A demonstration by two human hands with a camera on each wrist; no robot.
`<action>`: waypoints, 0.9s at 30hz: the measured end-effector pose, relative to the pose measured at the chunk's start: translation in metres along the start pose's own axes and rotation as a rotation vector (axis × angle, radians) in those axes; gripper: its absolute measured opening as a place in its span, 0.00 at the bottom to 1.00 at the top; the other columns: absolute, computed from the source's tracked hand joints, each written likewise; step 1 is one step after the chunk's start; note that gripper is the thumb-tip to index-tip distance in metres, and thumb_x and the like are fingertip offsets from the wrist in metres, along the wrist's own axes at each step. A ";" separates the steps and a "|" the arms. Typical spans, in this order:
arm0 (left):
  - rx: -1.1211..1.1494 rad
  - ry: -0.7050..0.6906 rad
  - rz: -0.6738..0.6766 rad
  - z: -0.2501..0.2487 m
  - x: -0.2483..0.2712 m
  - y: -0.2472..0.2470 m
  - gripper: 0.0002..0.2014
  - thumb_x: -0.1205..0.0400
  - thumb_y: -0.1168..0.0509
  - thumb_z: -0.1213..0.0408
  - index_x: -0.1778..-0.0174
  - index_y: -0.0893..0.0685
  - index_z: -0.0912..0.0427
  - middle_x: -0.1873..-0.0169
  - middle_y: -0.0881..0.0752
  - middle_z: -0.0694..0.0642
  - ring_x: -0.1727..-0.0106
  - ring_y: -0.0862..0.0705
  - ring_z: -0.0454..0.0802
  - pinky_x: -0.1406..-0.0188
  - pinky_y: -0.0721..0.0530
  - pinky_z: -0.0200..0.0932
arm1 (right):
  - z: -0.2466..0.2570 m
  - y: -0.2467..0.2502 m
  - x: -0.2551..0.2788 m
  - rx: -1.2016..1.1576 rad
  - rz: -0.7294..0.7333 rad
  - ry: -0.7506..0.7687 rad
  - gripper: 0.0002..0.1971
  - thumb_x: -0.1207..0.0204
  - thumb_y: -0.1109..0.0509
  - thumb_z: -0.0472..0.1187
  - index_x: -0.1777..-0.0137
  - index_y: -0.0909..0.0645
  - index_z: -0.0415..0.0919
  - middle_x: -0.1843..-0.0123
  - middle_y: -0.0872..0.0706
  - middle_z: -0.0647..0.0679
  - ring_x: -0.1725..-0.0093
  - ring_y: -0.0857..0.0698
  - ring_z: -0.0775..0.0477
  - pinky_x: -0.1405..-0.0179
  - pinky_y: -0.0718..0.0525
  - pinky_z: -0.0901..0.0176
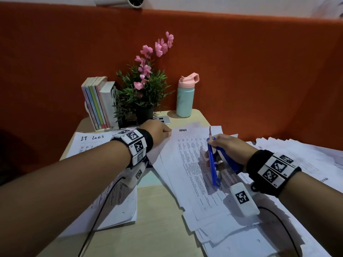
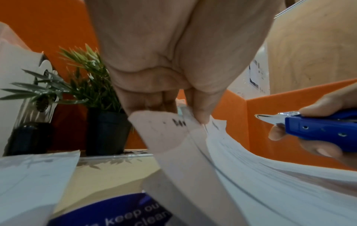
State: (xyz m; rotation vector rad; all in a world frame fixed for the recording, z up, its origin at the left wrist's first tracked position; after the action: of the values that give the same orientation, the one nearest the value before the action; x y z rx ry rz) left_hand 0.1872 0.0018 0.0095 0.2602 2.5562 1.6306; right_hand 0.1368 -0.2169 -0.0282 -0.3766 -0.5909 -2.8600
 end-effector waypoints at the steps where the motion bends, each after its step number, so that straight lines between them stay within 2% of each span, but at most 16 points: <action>1: 0.022 -0.007 -0.037 -0.001 0.002 0.005 0.14 0.13 0.37 0.61 0.36 0.11 0.58 0.34 0.13 0.50 0.29 0.20 0.50 0.36 0.28 0.35 | 0.001 0.000 -0.001 0.035 0.001 0.011 0.15 0.21 0.32 0.51 0.41 0.22 0.42 0.46 0.12 0.30 0.54 0.12 0.31 0.46 0.14 0.26; 2: 0.050 -0.008 -0.063 -0.001 0.003 0.008 0.13 0.13 0.37 0.62 0.36 0.11 0.59 0.35 0.13 0.51 0.30 0.19 0.51 0.37 0.27 0.35 | 0.003 0.000 -0.002 0.095 -0.007 0.037 0.17 0.23 0.32 0.54 0.37 0.24 0.49 0.44 0.12 0.34 0.51 0.11 0.33 0.43 0.15 0.27; 4: 0.124 0.019 -0.047 0.004 0.003 0.008 0.13 0.15 0.36 0.66 0.36 0.13 0.56 0.42 0.12 0.54 0.38 0.16 0.53 0.48 0.24 0.35 | 0.015 -0.003 0.002 0.221 -0.031 0.099 0.22 0.20 0.32 0.53 0.28 0.33 0.56 0.44 0.13 0.42 0.49 0.11 0.35 0.44 0.13 0.34; 7: 0.200 0.151 0.101 0.015 0.014 -0.006 0.19 0.18 0.32 0.63 0.32 0.24 0.47 0.56 0.16 0.53 0.62 0.18 0.51 0.74 0.26 0.38 | 0.034 -0.007 0.010 0.377 -0.044 0.213 0.25 0.16 0.35 0.49 0.24 0.41 0.61 0.48 0.13 0.45 0.51 0.11 0.38 0.49 0.10 0.40; 8: 0.183 0.175 0.128 0.017 0.020 -0.010 0.19 0.19 0.30 0.61 0.33 0.25 0.46 0.60 0.17 0.52 0.66 0.19 0.50 0.77 0.28 0.38 | 0.042 -0.009 0.014 0.437 -0.036 0.253 0.26 0.16 0.36 0.48 0.22 0.41 0.62 0.48 0.13 0.47 0.51 0.11 0.41 0.51 0.10 0.44; 10: 0.087 0.152 0.166 0.013 0.029 -0.019 0.19 0.20 0.28 0.58 0.35 0.25 0.47 0.58 0.16 0.49 0.61 0.18 0.48 0.72 0.24 0.40 | 0.052 -0.018 0.020 0.589 0.005 0.306 0.27 0.14 0.37 0.47 0.19 0.42 0.64 0.43 0.16 0.52 0.50 0.12 0.47 0.57 0.12 0.57; 11: 0.026 0.127 0.207 0.009 0.035 -0.027 0.20 0.21 0.28 0.57 0.34 0.24 0.47 0.56 0.16 0.48 0.59 0.18 0.47 0.69 0.23 0.40 | 0.054 -0.025 0.021 0.685 0.035 0.323 0.27 0.14 0.38 0.47 0.18 0.42 0.64 0.40 0.18 0.52 0.49 0.14 0.48 0.57 0.14 0.60; 14: -0.197 0.053 0.343 -0.004 0.048 -0.052 0.26 0.21 0.28 0.57 0.26 0.26 0.50 0.41 0.16 0.52 0.48 0.18 0.50 0.56 0.20 0.40 | 0.043 -0.045 0.023 0.973 0.132 0.332 0.27 0.13 0.40 0.46 0.17 0.41 0.63 0.32 0.23 0.49 0.44 0.21 0.48 0.48 0.22 0.59; 16: -0.335 -0.032 0.297 -0.015 0.046 -0.049 0.31 0.20 0.29 0.54 0.21 0.31 0.50 0.32 0.21 0.55 0.37 0.19 0.55 0.44 0.19 0.45 | 0.030 -0.053 0.025 1.068 0.216 0.299 0.29 0.14 0.39 0.45 0.16 0.42 0.63 0.26 0.24 0.50 0.39 0.22 0.48 0.43 0.24 0.58; 18: -0.394 -0.170 0.236 -0.031 0.038 -0.044 0.31 0.20 0.30 0.49 0.20 0.31 0.42 0.29 0.27 0.55 0.30 0.24 0.57 0.35 0.21 0.52 | 0.022 -0.056 0.027 1.125 0.266 0.290 0.28 0.15 0.38 0.44 0.17 0.39 0.62 0.22 0.25 0.52 0.31 0.23 0.47 0.37 0.24 0.54; 21: -0.472 -0.275 0.286 -0.039 0.029 -0.055 0.27 0.18 0.34 0.46 0.22 0.29 0.34 0.22 0.34 0.54 0.22 0.33 0.58 0.28 0.28 0.58 | 0.020 -0.056 0.024 1.232 0.270 0.323 0.25 0.15 0.39 0.44 0.19 0.34 0.61 0.27 0.21 0.51 0.31 0.22 0.46 0.35 0.23 0.53; 25: -0.548 -0.278 0.390 -0.027 0.022 -0.081 0.26 0.17 0.37 0.43 0.21 0.32 0.30 0.26 0.34 0.54 0.22 0.35 0.58 0.26 0.34 0.61 | 0.013 -0.058 0.020 1.307 0.296 0.311 0.24 0.15 0.39 0.46 0.19 0.33 0.61 0.35 0.23 0.50 0.36 0.20 0.45 0.41 0.21 0.53; 27: -0.529 -0.277 0.390 -0.023 0.017 -0.083 0.27 0.18 0.36 0.42 0.21 0.33 0.29 0.23 0.36 0.54 0.18 0.41 0.57 0.22 0.40 0.65 | 0.009 -0.061 0.019 1.325 0.313 0.305 0.24 0.15 0.40 0.46 0.20 0.33 0.61 0.36 0.24 0.50 0.38 0.21 0.45 0.43 0.21 0.53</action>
State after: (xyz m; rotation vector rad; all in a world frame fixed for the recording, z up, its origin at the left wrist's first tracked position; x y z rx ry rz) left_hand 0.1587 -0.0499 -0.0557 0.8976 1.8682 2.1438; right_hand 0.1061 -0.1609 -0.0364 0.1824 -1.8669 -1.6360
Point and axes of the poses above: each hand's wrist, its own x-axis away from the middle knuckle, its own y-axis out of the back of the hand, z = x × y, the point moved 10 cm from there along -x, towards the middle knuckle
